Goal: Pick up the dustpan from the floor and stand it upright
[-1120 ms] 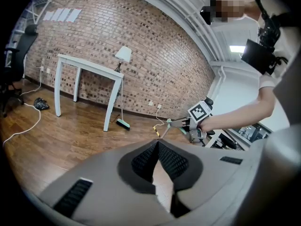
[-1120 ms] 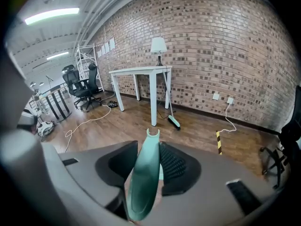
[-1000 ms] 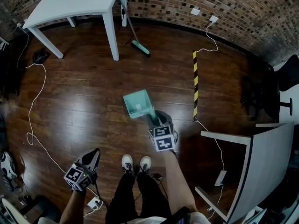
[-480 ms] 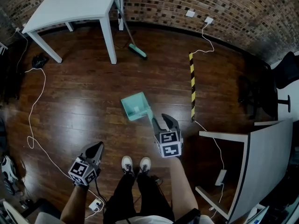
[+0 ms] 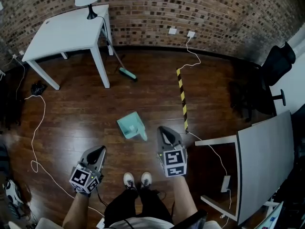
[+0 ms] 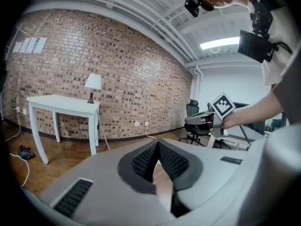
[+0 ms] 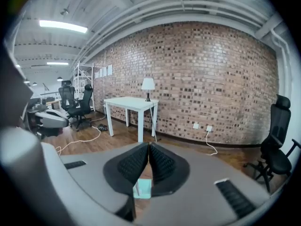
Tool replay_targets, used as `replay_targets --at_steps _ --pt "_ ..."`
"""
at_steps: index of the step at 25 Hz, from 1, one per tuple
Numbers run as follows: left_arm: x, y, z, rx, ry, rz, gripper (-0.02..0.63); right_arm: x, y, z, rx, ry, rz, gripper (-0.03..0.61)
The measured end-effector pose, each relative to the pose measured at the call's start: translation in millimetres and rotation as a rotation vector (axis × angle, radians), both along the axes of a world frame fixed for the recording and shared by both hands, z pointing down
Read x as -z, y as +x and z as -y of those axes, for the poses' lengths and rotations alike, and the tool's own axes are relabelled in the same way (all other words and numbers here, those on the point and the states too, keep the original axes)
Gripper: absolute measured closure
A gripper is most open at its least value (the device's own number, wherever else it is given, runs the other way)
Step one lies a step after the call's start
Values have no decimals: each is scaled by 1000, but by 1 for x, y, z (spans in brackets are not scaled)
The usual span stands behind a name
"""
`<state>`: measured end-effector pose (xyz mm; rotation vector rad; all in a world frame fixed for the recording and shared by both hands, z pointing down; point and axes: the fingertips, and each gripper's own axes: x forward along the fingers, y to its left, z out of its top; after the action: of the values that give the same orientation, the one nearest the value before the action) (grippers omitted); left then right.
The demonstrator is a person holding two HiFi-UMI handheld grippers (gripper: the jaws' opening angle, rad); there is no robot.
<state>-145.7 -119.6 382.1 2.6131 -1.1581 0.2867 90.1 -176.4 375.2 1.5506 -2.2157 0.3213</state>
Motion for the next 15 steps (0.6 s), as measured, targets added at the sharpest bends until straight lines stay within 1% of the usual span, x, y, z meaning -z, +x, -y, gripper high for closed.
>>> replay_targets --at_steps 4,9,11,13,15 --pt "73 16 1 -3 131 -26 605 72 20 -19 -10 106 67 574" --pt "164 26 -13 -4 278 -55 606 155 24 -51 -28 218 176 575" --pt "188 28 -22 1 317 -57 606 175 20 -61 -27 256 201 575" --pt "206 29 -31 0 355 -53 606 188 12 -71 -8 274 217 574" --pt "222 33 -43 -8 398 -25 606 200 0 -82 29 292 228 575"
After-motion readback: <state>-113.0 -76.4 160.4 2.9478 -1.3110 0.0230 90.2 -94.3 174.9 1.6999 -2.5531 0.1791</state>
